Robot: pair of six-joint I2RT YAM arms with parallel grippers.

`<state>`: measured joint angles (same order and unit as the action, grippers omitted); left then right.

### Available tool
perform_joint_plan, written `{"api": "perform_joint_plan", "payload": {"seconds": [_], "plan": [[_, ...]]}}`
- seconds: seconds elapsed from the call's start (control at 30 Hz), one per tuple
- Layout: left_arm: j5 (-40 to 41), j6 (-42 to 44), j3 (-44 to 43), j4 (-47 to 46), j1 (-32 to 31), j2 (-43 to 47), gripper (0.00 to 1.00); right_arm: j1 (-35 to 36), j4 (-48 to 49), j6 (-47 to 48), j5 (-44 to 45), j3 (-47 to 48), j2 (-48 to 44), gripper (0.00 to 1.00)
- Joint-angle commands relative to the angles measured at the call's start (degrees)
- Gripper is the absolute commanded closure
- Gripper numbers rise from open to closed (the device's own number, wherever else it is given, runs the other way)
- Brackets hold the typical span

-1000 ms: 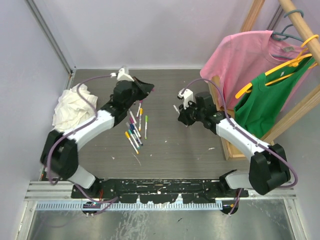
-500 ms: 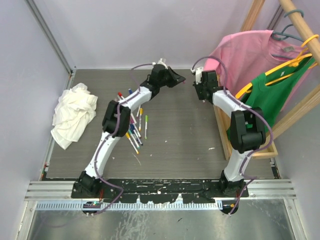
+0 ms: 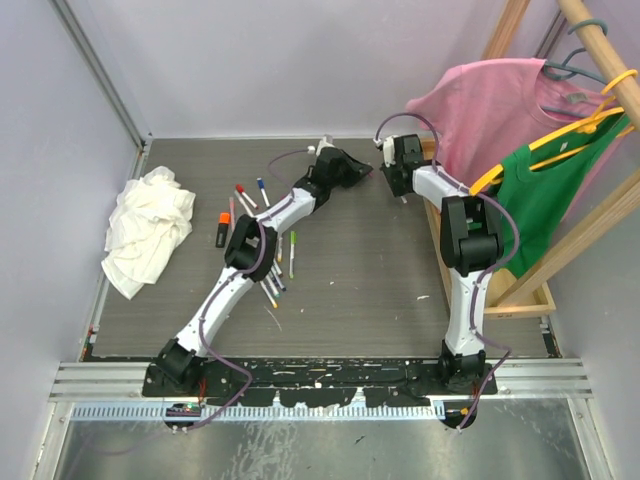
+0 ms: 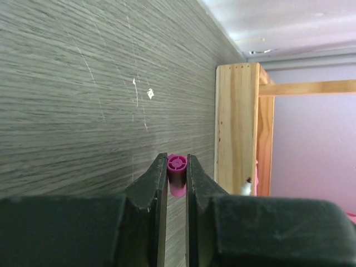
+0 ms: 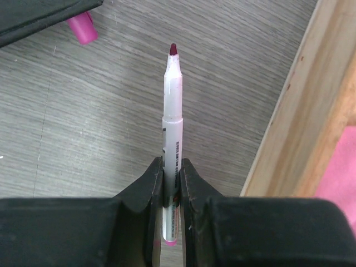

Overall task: Open the pen caps
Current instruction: Place the pen cap at the center of the board.

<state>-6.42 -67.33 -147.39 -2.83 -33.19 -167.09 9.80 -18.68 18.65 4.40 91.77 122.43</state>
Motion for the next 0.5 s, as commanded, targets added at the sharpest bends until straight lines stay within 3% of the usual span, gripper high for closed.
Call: {"api": "perform_joint_plan", "payload": {"seconds": [0.0,0.47], "plan": [[5.2,-2.3,-4.3,-3.3,-1.0,-1.7,0.87,-0.7,-3.0,0.9,-1.9,4.9,1.4,0.89],[11.6,-4.6,-3.4,1.4,-2.0,-2.2,0.84,-4.3,-10.6,7.7,-9.1,7.3,4.3,0.78]]}}
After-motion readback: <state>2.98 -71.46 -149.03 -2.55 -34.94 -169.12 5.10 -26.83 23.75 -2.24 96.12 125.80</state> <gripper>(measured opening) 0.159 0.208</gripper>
